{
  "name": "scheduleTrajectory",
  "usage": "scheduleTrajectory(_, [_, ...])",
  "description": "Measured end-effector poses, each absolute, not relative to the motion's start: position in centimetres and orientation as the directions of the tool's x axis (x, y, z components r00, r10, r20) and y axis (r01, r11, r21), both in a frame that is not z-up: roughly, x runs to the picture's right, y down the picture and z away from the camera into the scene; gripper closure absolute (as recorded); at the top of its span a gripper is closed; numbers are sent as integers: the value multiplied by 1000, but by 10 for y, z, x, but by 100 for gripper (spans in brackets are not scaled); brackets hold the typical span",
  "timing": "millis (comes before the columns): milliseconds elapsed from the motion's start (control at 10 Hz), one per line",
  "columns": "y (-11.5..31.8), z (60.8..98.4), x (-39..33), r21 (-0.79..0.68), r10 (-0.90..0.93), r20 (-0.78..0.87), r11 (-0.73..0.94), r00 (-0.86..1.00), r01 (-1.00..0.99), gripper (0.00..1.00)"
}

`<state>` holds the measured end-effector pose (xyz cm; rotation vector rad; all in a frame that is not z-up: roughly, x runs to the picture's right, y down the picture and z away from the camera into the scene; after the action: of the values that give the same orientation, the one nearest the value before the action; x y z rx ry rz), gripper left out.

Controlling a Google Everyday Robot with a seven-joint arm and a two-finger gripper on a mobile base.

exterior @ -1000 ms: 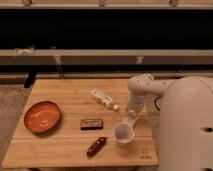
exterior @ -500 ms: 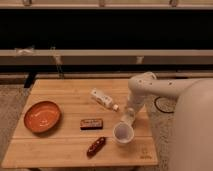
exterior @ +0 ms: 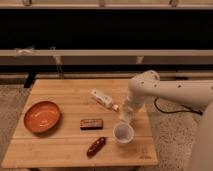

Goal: Place the white sponge in the ceramic cup

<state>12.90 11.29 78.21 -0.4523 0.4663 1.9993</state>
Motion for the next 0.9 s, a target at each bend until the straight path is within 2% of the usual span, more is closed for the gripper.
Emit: scheduleTrajectory(900, [91,699,102,-62,871,-347,-392,-349,-918,100])
